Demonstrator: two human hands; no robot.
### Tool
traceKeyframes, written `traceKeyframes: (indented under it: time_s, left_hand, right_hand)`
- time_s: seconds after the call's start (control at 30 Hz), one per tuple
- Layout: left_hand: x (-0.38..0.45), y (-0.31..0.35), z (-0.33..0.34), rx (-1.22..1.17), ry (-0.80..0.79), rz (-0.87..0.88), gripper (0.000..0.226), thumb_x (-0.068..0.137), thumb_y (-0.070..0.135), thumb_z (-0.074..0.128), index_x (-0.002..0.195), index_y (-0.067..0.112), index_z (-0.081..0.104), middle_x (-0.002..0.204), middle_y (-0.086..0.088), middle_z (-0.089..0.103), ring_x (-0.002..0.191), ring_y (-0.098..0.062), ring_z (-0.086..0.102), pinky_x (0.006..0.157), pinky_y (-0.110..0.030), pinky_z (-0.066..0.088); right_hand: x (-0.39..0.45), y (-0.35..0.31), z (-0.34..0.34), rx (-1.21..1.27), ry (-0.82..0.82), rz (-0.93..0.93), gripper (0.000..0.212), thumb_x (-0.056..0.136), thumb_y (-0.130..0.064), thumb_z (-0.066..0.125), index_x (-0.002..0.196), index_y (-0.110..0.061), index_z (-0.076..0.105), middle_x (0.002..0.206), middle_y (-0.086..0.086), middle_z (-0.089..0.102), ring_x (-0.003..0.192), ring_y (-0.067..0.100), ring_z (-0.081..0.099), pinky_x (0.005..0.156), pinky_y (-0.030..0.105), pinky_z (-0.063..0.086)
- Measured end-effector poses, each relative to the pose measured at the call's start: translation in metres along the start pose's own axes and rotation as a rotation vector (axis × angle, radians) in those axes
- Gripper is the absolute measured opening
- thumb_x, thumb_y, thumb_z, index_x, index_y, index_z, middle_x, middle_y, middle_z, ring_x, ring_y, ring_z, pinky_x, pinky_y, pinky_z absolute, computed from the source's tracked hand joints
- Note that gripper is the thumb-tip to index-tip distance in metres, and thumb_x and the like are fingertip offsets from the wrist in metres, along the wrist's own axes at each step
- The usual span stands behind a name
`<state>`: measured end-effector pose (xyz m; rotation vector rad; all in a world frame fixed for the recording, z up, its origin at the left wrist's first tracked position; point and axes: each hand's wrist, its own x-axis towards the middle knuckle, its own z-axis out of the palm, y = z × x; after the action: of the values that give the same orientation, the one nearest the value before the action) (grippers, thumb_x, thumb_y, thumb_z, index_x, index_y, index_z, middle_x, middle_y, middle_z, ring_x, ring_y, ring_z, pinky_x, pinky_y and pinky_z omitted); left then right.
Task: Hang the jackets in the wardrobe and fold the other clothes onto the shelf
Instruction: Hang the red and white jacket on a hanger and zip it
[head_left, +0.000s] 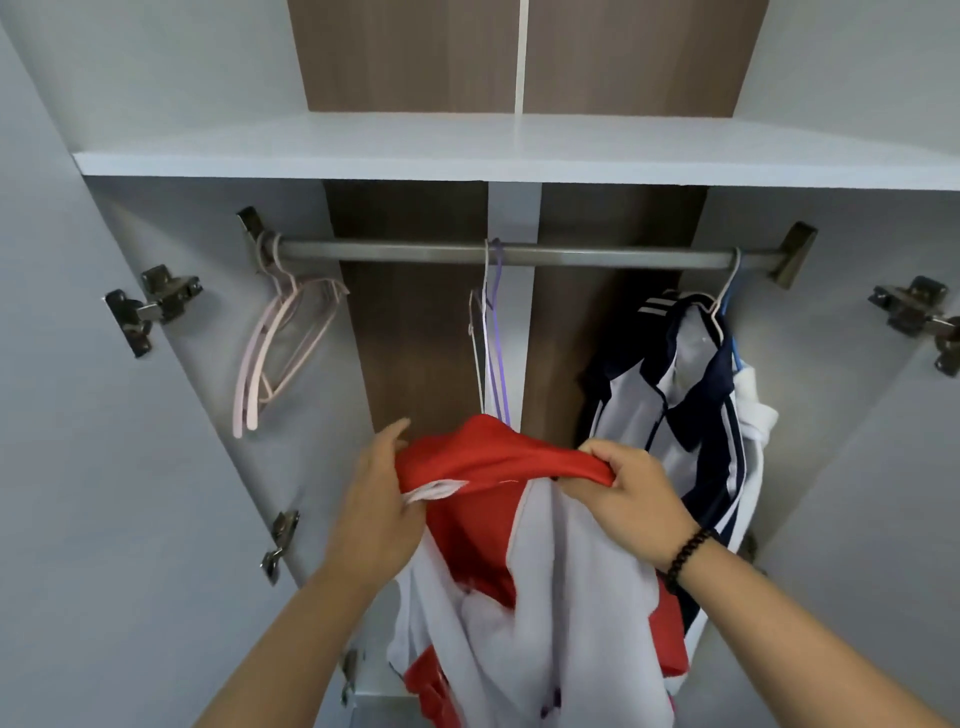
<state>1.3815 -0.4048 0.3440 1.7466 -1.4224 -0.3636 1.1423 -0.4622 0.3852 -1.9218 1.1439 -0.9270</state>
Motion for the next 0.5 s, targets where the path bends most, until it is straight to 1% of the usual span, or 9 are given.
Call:
traceKeyframes:
  time_s: [0.07, 0.1, 0.17, 0.23, 0.3, 0.33, 0.4, 0.43, 0.5]
  left_hand:
    - [0.015, -0.004, -0.009, -0.17, -0.197, -0.107, 0.042, 0.09, 0.008, 0.064, 0.124, 0.03, 0.051, 0.105, 0.01, 0.062, 0.092, -0.005, 0.062, 0.072, -0.007, 0.045]
    - [0.023, -0.006, -0.013, -0.242, -0.272, -0.141, 0.032, 0.09, 0.009, 0.065, 0.114, 0.03, 0.058, 0.099, 0.011, 0.065, 0.086, -0.002, 0.064, 0.065, -0.004, 0.045]
    - [0.036, -0.01, -0.023, -0.28, -0.387, -0.163, 0.021, 0.087, 0.016, 0.071, 0.1, 0.031, 0.066, 0.091, 0.012, 0.07, 0.079, 0.006, 0.066, 0.061, -0.003, 0.045]
    - [0.046, -0.012, -0.029, -0.251, -0.45, -0.166, 0.014, 0.082, 0.024, 0.076, 0.091, 0.033, 0.07, 0.082, 0.015, 0.073, 0.076, 0.006, 0.067, 0.06, -0.005, 0.047]
    - [0.055, -0.013, -0.031, -0.228, -0.438, -0.176, 0.009, 0.08, 0.029, 0.078, 0.083, 0.034, 0.071, 0.074, 0.02, 0.073, 0.073, 0.004, 0.068, 0.058, -0.007, 0.048]
    - [0.06, -0.011, -0.031, -0.22, -0.412, -0.178, 0.008, 0.078, 0.031, 0.079, 0.079, 0.034, 0.071, 0.071, 0.022, 0.071, 0.071, 0.004, 0.068, 0.055, -0.007, 0.048]
    - [0.069, -0.008, -0.03, -0.217, -0.352, -0.187, 0.01, 0.077, 0.034, 0.079, 0.073, 0.034, 0.07, 0.064, 0.022, 0.069, 0.066, 0.003, 0.067, 0.051, -0.007, 0.047]
    - [0.073, -0.007, -0.03, -0.216, -0.325, -0.194, 0.011, 0.077, 0.036, 0.078, 0.072, 0.034, 0.069, 0.063, 0.021, 0.069, 0.065, 0.001, 0.068, 0.051, -0.009, 0.048]
    - [0.08, -0.009, -0.028, -0.207, -0.289, -0.211, 0.012, 0.078, 0.038, 0.077, 0.072, 0.034, 0.068, 0.067, 0.018, 0.069, 0.067, -0.006, 0.069, 0.057, -0.015, 0.053]
  right_hand:
    - [0.007, 0.012, 0.012, -0.013, -0.063, 0.098, 0.022, 0.081, -0.018, 0.071, 0.076, 0.002, 0.062, 0.06, 0.0, 0.048, 0.053, 0.004, 0.042, 0.053, 0.015, 0.034]
    - [0.009, 0.018, 0.018, -0.017, -0.07, 0.132, 0.023, 0.082, -0.019, 0.071, 0.073, 0.0, 0.062, 0.059, -0.002, 0.047, 0.054, 0.004, 0.042, 0.053, 0.016, 0.033]
    - [0.013, 0.032, 0.033, 0.012, -0.075, 0.184, 0.025, 0.083, -0.02, 0.071, 0.065, -0.009, 0.057, 0.055, -0.008, 0.044, 0.053, 0.004, 0.041, 0.053, 0.016, 0.032]
    - [0.017, 0.042, 0.046, 0.031, -0.125, 0.248, 0.025, 0.083, -0.023, 0.071, 0.065, -0.014, 0.056, 0.053, -0.011, 0.046, 0.052, 0.005, 0.044, 0.053, 0.018, 0.036]
    - [0.024, 0.049, 0.057, 0.005, -0.18, 0.292, 0.024, 0.081, -0.026, 0.073, 0.067, -0.014, 0.058, 0.059, -0.008, 0.053, 0.057, 0.006, 0.05, 0.06, 0.023, 0.043]
    - [0.029, 0.049, 0.061, 0.011, -0.183, 0.302, 0.021, 0.079, -0.023, 0.074, 0.066, -0.016, 0.059, 0.063, -0.007, 0.057, 0.062, 0.007, 0.053, 0.065, 0.025, 0.046]
    - [0.046, 0.043, 0.069, 0.065, -0.071, 0.283, 0.017, 0.08, -0.009, 0.069, 0.07, -0.02, 0.061, 0.072, -0.006, 0.063, 0.072, 0.009, 0.058, 0.073, 0.022, 0.05]
    - [0.056, 0.039, 0.072, 0.09, 0.054, 0.244, 0.018, 0.082, -0.004, 0.064, 0.074, -0.02, 0.063, 0.075, -0.004, 0.064, 0.073, 0.008, 0.059, 0.07, 0.016, 0.049]
    - [0.077, 0.029, 0.075, 0.142, 0.344, 0.168, 0.019, 0.084, 0.0, 0.058, 0.08, -0.018, 0.063, 0.075, 0.001, 0.062, 0.063, 0.001, 0.053, 0.059, 0.008, 0.042]
